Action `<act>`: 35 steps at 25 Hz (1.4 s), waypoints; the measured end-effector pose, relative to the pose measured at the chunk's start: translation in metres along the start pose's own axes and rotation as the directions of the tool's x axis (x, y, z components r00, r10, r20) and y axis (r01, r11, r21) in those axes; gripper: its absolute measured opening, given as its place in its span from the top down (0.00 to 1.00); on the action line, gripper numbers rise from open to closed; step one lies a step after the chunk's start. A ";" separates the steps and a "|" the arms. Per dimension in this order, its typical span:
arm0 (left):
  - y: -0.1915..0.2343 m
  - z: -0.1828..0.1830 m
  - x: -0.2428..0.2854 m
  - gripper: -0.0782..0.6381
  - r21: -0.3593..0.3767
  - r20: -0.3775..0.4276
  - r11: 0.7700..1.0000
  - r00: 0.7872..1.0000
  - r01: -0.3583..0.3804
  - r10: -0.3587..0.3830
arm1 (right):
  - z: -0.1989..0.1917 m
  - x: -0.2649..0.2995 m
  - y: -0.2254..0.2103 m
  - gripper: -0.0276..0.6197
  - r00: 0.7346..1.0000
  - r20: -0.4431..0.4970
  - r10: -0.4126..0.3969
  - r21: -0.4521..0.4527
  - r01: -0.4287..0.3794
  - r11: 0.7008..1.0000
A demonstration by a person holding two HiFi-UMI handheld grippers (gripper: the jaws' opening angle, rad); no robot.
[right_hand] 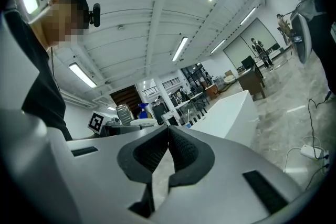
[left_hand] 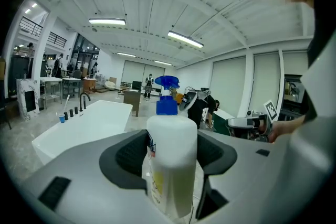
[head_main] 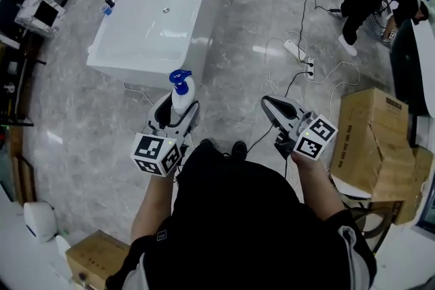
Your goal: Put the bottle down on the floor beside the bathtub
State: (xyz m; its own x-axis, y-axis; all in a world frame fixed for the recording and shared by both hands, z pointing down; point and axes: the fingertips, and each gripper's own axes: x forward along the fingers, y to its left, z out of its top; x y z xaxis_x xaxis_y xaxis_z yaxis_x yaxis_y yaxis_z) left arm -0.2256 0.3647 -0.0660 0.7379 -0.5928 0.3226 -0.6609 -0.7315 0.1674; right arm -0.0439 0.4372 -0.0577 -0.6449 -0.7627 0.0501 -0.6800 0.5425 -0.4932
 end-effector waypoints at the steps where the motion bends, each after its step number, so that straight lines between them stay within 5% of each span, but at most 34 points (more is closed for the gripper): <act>1: 0.003 0.001 0.006 0.51 -0.002 -0.001 1.000 1.000 0.003 -0.003 | 0.000 0.004 -0.004 0.91 1.000 -0.008 0.000 0.005 0.000 1.000; 8: 0.060 0.012 0.056 0.51 -0.028 0.002 0.999 0.999 0.039 -0.039 | 0.029 0.061 -0.042 0.91 0.999 -0.018 -0.034 -0.006 0.034 0.999; 15: 0.135 0.063 0.104 0.51 0.006 0.061 0.998 0.997 0.056 -0.056 | 0.073 0.137 -0.079 0.91 0.999 0.003 -0.042 0.005 0.042 0.999; 22: 0.182 0.085 0.143 0.51 0.009 0.061 0.998 0.997 0.054 -0.055 | 0.080 0.192 -0.107 0.91 0.999 -0.032 -0.025 0.049 0.026 0.998; 35: 0.168 0.093 0.283 0.51 -0.103 -0.014 0.994 0.999 -0.040 0.038 | 0.114 0.194 -0.233 0.91 0.990 -0.115 0.082 0.129 -0.067 0.989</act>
State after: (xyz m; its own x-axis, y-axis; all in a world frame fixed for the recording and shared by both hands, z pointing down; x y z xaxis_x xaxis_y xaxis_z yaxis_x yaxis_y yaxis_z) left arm -0.1151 0.0428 -0.0333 0.7100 -0.6157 0.3419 -0.7002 -0.6689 0.2495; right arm 0.0288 0.1227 -0.0318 -0.7343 -0.6700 0.1090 -0.5845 0.5424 -0.6034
